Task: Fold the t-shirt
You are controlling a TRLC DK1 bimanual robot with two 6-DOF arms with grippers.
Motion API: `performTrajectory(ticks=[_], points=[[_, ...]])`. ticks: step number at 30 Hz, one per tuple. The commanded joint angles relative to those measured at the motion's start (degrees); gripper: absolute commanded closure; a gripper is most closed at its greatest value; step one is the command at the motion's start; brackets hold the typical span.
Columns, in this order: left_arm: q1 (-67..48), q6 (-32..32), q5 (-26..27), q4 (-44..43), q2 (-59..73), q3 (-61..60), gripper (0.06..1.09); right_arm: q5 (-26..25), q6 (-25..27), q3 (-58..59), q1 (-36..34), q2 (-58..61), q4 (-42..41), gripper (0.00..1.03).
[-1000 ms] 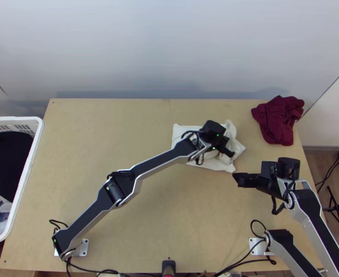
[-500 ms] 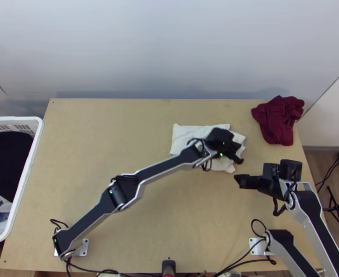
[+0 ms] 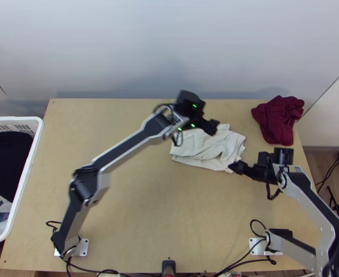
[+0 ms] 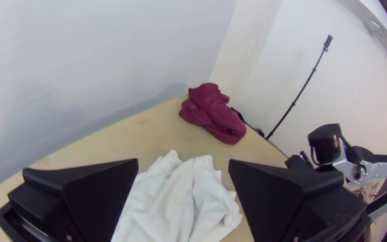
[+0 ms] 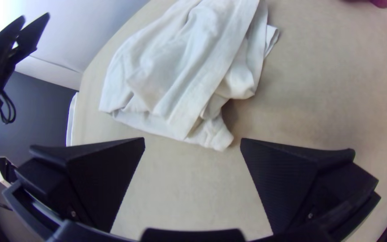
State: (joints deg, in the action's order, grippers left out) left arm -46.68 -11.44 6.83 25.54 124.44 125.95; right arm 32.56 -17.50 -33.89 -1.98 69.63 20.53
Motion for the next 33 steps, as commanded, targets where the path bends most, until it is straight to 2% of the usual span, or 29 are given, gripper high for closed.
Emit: performTrajectory(ticks=[1,8,14,22,25,27,28,29,30,33], points=[[4.14,2.13,-2.0,4.69,-9.92,-4.93,0.1,0.75,-3.42,-5.22,0.84,12.55,-6.91,0.04],[5.81,3.71,-3.84,4.08,-18.09,-11.43,0.1,0.67,-9.49,-11.9,1.01,22.92,-11.31,0.04],[7.21,4.06,-4.9,3.29,-21.43,-13.89,0.1,0.05,-13.53,-16.21,4.88,27.49,-12.89,0.04],[9.32,4.76,-5.42,2.06,-22.4,-16.26,0.1,-2.32,-14.67,-21.31,13.93,31.8,-12.1,0.04],[9.41,5.29,-6.3,1.62,-22.4,-16.97,0.1,-8.74,-11.07,-24.12,17.53,34.26,-7.35,0.04],[9.67,5.29,-6.39,1.62,-22.31,-17.14,0.1,-12.25,-7.38,-25.09,18.94,34.96,-4.45,0.23],[9.94,5.29,-6.39,1.35,-22.31,-17.23,0.1,-14.27,-6.41,-24.91,18.94,34.7,-4.45,0.46],[10.11,5.29,-6.39,0.92,-22.31,-17.41,0.1,-15.51,-5.18,-25.09,18.85,34.53,-4.8,0.76],[10.29,5.29,-6.39,0.74,-22.31,-17.58,0.1,-16.56,-3.95,-25.52,18.68,34.44,-4.89,1.02],[11.08,5.2,-6.39,0.65,-22.31,-18.11,0.1,-16.91,-3.33,-25.0,17.36,32.86,-4.89,1.0]])
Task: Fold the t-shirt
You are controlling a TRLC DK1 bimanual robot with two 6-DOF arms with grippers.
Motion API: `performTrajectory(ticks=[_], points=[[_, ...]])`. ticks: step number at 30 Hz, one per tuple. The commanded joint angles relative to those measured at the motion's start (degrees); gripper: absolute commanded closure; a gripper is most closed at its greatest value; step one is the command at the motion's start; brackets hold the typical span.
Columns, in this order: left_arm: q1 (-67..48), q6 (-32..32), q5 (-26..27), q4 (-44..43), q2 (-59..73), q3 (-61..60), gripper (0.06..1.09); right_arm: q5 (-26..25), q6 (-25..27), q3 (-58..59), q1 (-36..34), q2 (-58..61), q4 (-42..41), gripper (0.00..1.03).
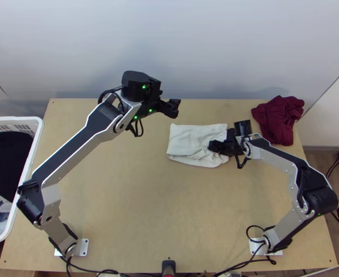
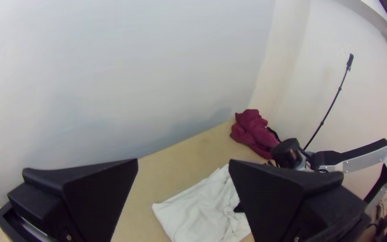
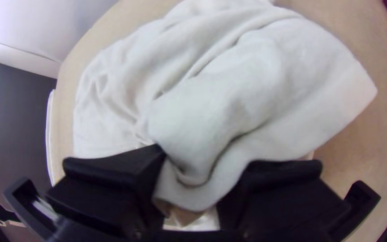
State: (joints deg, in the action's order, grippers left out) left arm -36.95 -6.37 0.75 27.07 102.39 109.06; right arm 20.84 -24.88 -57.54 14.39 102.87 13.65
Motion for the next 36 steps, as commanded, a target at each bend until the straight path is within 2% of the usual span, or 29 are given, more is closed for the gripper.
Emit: performTrajectory(ticks=[1,4,11,15,19,24,29,32,36], points=[[1.71,0.13,-0.49,-0.88,-0.26,-1.56,0.1,-5.2,4.05,-0.82,0.46,-1.71,1.56,1.0],[2.23,0.22,-1.98,-0.97,-0.7,-2.09,0.1,-5.46,5.02,0.94,-1.3,-6.63,-1.34,1.0],[4.78,0.31,-1.98,-0.97,-4.04,-5.7,0.1,-5.55,11.96,0.23,-6.92,-16.47,-6.97,1.0],[6.28,0.31,-1.98,-0.97,-6.85,-9.65,0.1,-5.46,14.78,-5.57,-11.4,-17.53,-3.98,1.0],[7.33,0.31,-1.98,-1.14,-10.19,-14.31,0.1,-5.11,19.26,-8.56,-15.18,-17.62,-3.81,1.0],[9.7,0.48,-1.98,-2.99,-13.8,-19.41,0.1,-3.0,22.34,-14.36,-20.98,-14.1,-3.98,1.0],[11.29,0.39,-1.98,-3.87,-15.99,-22.75,0.1,-3.0,21.9,-22.62,-26.43,-8.48,-4.33,1.0],[11.37,0.31,-1.9,-4.48,-17.31,-24.94,0.1,-3.0,16.27,-24.73,-29.6,-5.84,-8.2,1.0],[11.29,0.13,-1.9,-4.57,-18.01,-26.26,0.1,-3.0,15.74,-27.72,-32.67,-1.27,-8.11,1.0]])
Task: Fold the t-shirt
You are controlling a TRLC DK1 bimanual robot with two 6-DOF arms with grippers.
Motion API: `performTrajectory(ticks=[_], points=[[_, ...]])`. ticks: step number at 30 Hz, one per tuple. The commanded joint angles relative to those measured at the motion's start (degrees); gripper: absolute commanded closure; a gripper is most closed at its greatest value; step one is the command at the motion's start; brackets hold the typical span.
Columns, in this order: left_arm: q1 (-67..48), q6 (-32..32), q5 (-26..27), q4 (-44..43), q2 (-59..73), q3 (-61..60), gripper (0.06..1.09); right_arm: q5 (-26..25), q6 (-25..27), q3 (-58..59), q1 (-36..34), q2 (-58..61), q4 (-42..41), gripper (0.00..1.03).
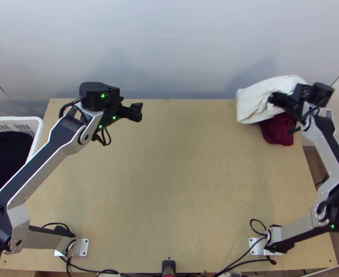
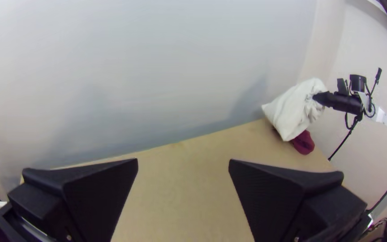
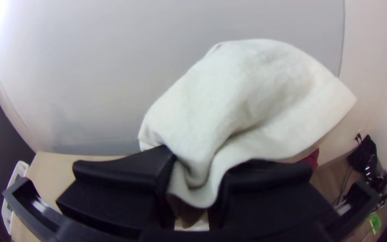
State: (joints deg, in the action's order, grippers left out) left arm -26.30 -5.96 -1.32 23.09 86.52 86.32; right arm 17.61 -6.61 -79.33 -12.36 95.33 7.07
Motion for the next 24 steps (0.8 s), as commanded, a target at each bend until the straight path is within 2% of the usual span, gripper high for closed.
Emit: performTrajectory(ticks=[1,7,15,19,24], points=[[0.64,-0.28,0.18,-0.59,-2.32,-3.62,0.1,0.24,-2.53,-6.45,-7.06,7.24,-1.36,1.0],[0.73,-0.11,0.18,-0.42,-3.2,-3.88,0.1,0.24,-2.62,-5.22,-13.04,12.95,1.1,1.0],[0.55,0.07,0.09,-0.42,-3.29,-4.59,0.1,0.24,1.34,-3.9,-22.36,23.85,1.1,1.0],[0.38,0.42,0.09,-0.24,-3.64,-4.5,0.1,0.24,4.24,-1.62,-24.29,25.78,1.1,1.0],[0.29,0.51,0.18,0.02,-3.64,-4.59,0.1,0.32,6.08,3.13,-23.41,21.83,1.1,1.0]])
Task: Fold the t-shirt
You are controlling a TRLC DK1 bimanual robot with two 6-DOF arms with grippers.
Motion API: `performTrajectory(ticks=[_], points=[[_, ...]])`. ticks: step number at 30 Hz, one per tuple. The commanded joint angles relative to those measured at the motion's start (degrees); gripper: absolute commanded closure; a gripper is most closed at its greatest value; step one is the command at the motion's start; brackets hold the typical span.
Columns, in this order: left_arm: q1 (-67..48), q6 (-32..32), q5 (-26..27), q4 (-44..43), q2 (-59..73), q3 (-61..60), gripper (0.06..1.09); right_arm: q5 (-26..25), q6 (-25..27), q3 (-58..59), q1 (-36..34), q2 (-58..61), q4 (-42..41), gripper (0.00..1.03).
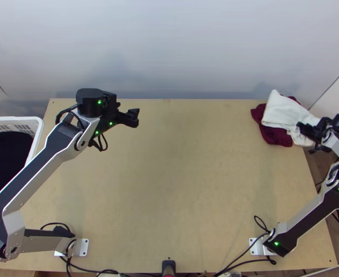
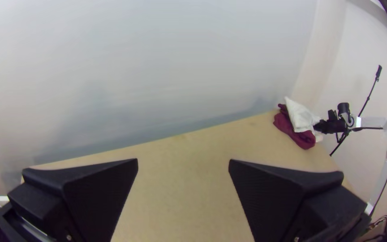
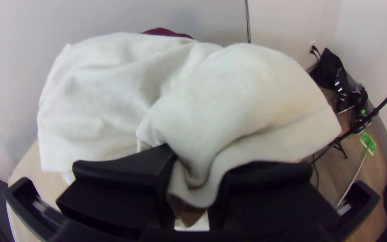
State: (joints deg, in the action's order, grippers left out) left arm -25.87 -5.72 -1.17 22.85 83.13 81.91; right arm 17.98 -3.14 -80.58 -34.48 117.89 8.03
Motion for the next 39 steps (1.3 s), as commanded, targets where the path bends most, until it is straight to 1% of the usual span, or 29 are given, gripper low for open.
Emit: performTrajectory(ticks=[1,4,9,10,12,15,17,19,23,25,28,29,35,37,39], points=[[-0.24,0.18,0.03,0.18,-0.34,-0.08,0.1,-0.05,2.96,4.9,-0.85,-1.52,0.05,1.0],[-0.41,-0.09,0.03,0.09,-0.34,0.09,0.1,-0.05,2.87,5.78,0.55,-4.59,0.05,1.0],[-0.5,-0.35,0.03,0.09,-0.43,-0.17,0.1,1.01,0.94,5.34,4.51,-11.54,1.02,1.0],[-0.5,-0.44,0.03,0.09,-0.52,-0.26,0.1,1.01,0.32,4.55,5.3,-12.77,1.81,1.0],[-0.5,-0.7,0.03,0.09,-0.69,-0.52,0.1,1.01,-1.52,0.33,7.15,-13.74,6.82,1.0],[-0.5,-0.88,0.03,-0.18,-1.04,-1.31,0.1,1.01,-5.56,-7.05,9.69,-14.09,13.68,1.0],[-0.5,-0.96,0.03,-0.26,-1.39,-1.93,0.1,0.92,-7.32,-10.92,11.19,-14.09,16.23,1.0],[-0.5,-1.14,0.03,-0.26,-1.66,-2.19,0.1,0.57,-8.2,-12.59,12.07,-13.38,16.31,1.0],[-0.41,-1.14,0.03,-0.26,-2.36,-2.37,0.1,-4.62,-8.9,-13.73,11.8,-7.76,17.63,1.0],[-0.32,-1.05,0.03,-0.26,-2.89,-3.07,0.1,-5.15,-11.72,-14.26,9.96,-4.68,19.39,1.0],[-0.15,-0.7,-0.06,-0.26,-3.94,-5.0,0.1,-5.15,-16.11,-13.2,7.15,-3.19,19.57,1.0],[0.03,-0.7,0.03,-0.26,-4.12,-5.44,0.1,-5.15,-16.64,-12.24,6.71,-3.01,19.57,1.0],[0.2,-0.61,0.03,-0.26,-4.12,-5.44,0.1,-8.05,-16.29,-3.54,6.53,-3.72,19.57,1.0],[0.2,-0.61,0.03,-0.35,-4.03,-5.36,0.1,-8.22,-15.94,-0.28,7.23,-5.03,19.57,1.0],[0.12,-0.88,0.03,-0.7,-3.94,-5.53,0.1,-8.13,-13.83,3.14,9.34,-6.26,19.65,1.0]])
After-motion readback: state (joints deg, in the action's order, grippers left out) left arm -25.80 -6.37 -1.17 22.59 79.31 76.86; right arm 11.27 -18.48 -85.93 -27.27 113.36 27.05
